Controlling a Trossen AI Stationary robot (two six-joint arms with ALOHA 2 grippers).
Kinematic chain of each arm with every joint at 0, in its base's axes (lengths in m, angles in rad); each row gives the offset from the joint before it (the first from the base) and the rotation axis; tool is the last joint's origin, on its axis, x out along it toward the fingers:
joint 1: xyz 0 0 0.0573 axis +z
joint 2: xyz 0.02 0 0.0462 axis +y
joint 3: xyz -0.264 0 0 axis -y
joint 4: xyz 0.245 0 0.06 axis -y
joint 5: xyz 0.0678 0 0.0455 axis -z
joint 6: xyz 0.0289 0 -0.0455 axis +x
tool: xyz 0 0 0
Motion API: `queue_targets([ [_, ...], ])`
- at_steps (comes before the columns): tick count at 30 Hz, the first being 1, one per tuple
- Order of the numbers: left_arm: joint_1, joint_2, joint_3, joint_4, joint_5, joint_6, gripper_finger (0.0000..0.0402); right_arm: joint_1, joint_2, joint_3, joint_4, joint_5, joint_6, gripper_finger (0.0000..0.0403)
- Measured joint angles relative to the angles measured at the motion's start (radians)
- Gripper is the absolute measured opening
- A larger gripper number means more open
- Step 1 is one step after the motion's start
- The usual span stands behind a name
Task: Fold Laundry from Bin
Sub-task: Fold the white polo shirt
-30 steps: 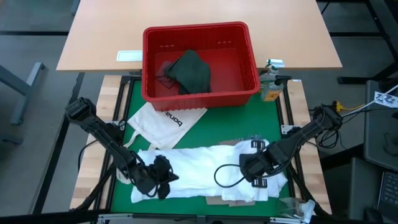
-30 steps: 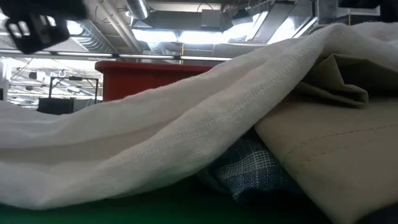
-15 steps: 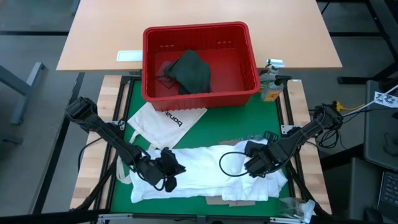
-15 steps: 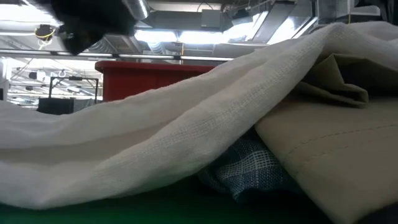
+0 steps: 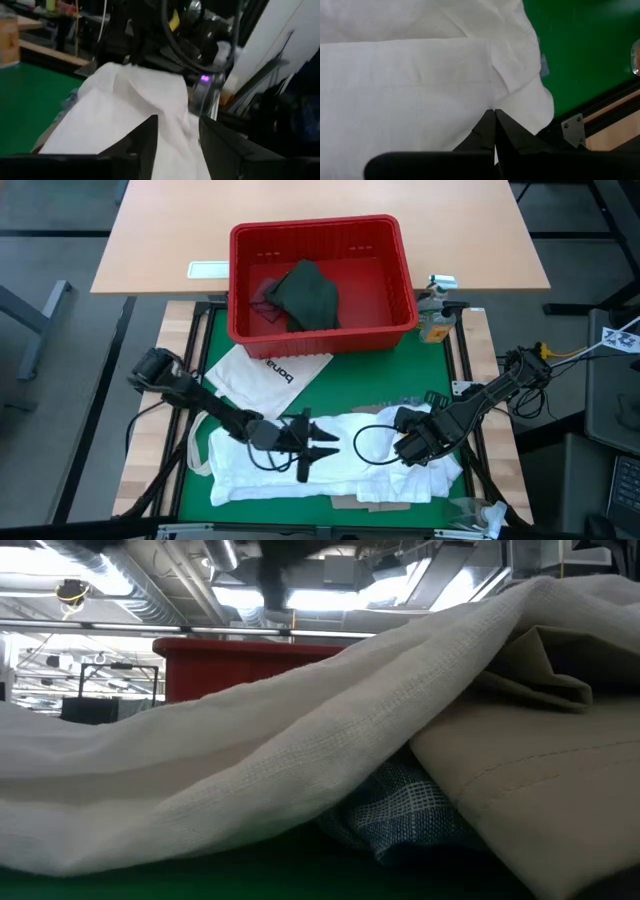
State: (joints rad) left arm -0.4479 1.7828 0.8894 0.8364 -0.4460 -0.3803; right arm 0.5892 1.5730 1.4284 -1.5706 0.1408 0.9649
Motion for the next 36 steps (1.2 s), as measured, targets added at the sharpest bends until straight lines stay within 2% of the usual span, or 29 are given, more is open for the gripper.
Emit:
queue_targets([
  [4,0.061,0.079,0.068,0.025,0.078,0.0,0.0158,0.0,0.0,0.0,0.001,-0.001,0.0,0.0],
  [11,0.138,0.225,0.288,-0.065,0.187,-0.005,0.0167,0.0,0.0,0.0,0.004,-0.001,-0.001,0.0],
  [19,0.179,0.348,0.528,-0.373,0.315,-0.088,0.0167,0.0,-0.002,0.0,0.006,-0.002,-0.005,0.0],
  [22,0.197,0.373,0.588,-0.47,0.325,-0.138,0.0167,0.0,-0.002,0.0,0.002,-0.002,-0.004,0.0],
  [27,0.225,0.391,0.612,-0.511,0.395,-0.185,0.0167,0.0,-0.002,0.0,0.006,-0.002,-0.005,0.0],
  [36,0.238,0.39,0.614,-0.489,0.412,-0.22,0.0167,0.0,-0.002,0.0,0.006,-0.002,-0.005,0.0],
])
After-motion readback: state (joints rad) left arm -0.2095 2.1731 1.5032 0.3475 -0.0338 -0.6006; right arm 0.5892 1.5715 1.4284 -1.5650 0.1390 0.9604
